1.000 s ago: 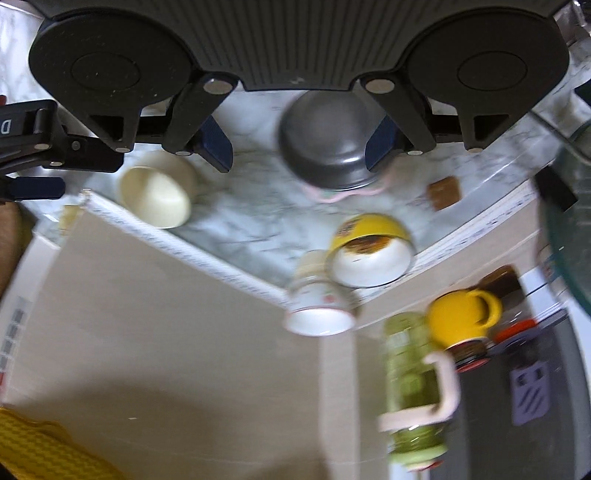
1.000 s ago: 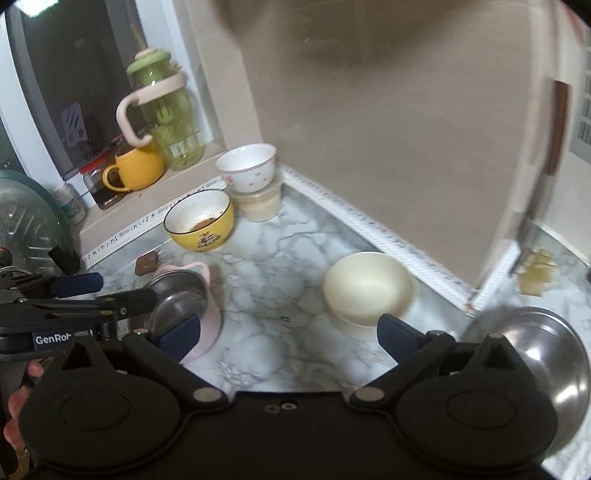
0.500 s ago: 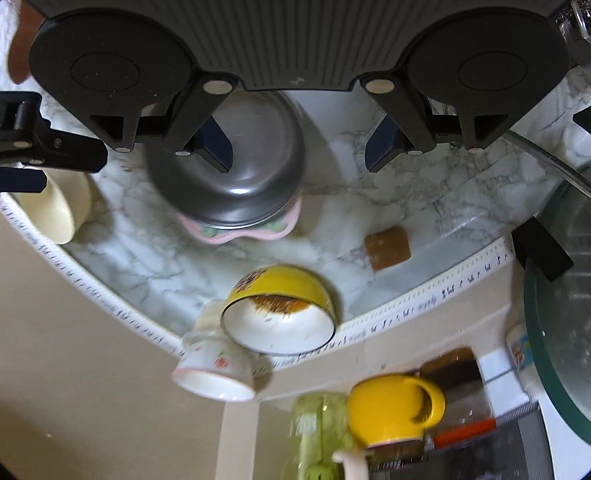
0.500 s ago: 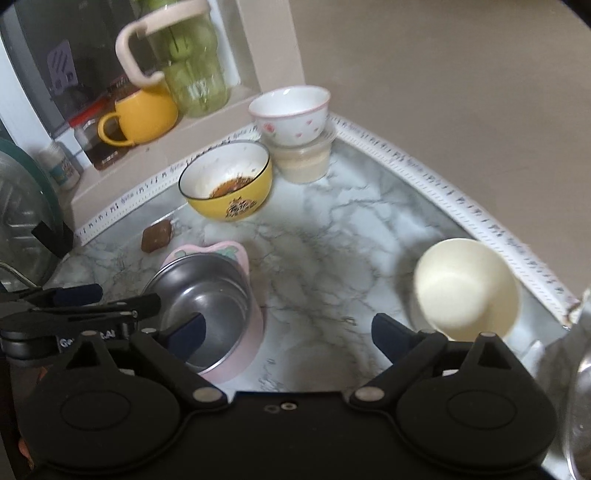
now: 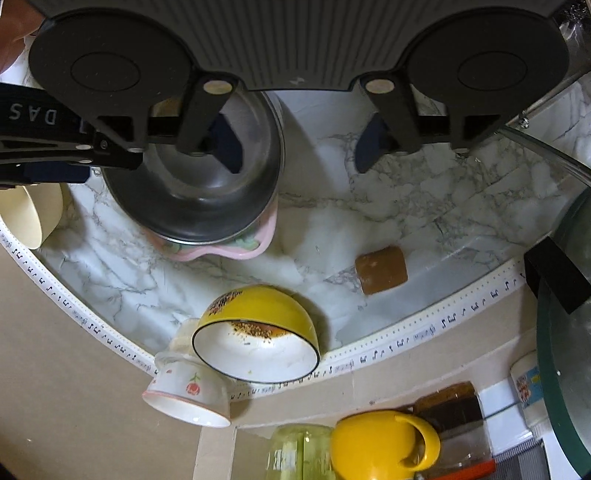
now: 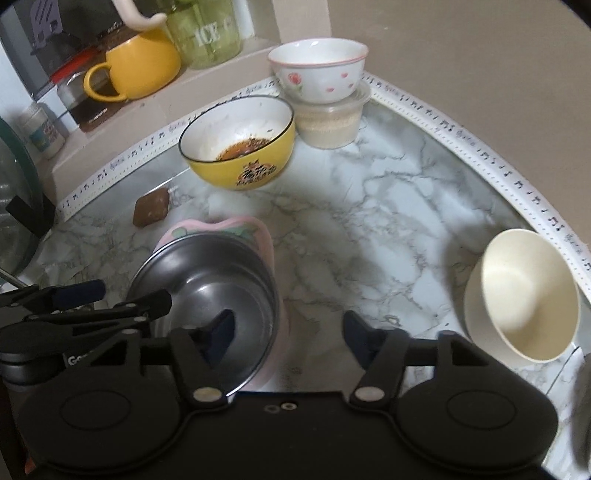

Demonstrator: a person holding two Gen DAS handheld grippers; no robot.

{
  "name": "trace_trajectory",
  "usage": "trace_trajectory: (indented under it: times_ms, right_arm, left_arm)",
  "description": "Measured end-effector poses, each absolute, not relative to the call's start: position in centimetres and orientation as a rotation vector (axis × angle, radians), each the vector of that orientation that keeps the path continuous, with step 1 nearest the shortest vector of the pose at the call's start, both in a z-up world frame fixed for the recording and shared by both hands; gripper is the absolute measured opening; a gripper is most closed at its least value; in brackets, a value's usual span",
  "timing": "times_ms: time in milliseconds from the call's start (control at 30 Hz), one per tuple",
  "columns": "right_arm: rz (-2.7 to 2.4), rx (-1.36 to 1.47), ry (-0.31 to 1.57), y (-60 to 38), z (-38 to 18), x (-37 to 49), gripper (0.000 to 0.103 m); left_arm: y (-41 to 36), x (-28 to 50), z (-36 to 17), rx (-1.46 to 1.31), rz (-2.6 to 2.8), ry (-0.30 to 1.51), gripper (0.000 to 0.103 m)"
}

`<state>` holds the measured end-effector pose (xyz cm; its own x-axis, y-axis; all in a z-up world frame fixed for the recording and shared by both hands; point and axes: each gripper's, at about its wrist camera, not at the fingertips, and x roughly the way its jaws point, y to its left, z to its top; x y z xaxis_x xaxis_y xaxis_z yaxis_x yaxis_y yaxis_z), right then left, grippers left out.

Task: Organize plates and bowls
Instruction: 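Move both grippers to the rim of the pink-handled steel pot, then close both grippers on the pink pot rim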

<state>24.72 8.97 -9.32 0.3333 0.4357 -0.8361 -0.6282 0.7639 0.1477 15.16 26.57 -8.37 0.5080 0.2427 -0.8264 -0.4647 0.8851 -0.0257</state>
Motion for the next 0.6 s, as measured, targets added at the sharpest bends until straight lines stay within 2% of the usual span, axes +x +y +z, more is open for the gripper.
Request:
trace_trajectory:
  times_ms: [100, 167, 400, 467, 600]
  right_arm:
    - [0.706, -0.218, 1.027, 9.4, -9.7, 24.7, 0.046]
    - [0.704, -0.216, 1.028, 9.6, -9.9, 24.7, 0.039]
    - [0.713, -0.223, 1.037, 10.0, -10.1, 24.6, 0.024]
    - [0.712, -0.224, 1.040, 10.1, -10.2, 24.6, 0.020]
    - [0.707, -0.221, 1.039, 10.1, -10.1, 24.5, 0.012]
  left_arm:
    - [26.7, 15.2, -8.6, -0.261, 0.436, 0.950, 0.052]
    - [26.7, 15.2, -8.7, -0.261, 0.435, 0.954, 0.040]
    - [26.5, 15.3, -8.9, -0.261, 0.433, 0.974, 0.024]
    - [26.4, 15.3, -8.8, -0.263, 0.423, 0.978, 0.016]
    - [25.7, 15.4, -8.6, -0.239, 0.412, 0.977, 0.007]
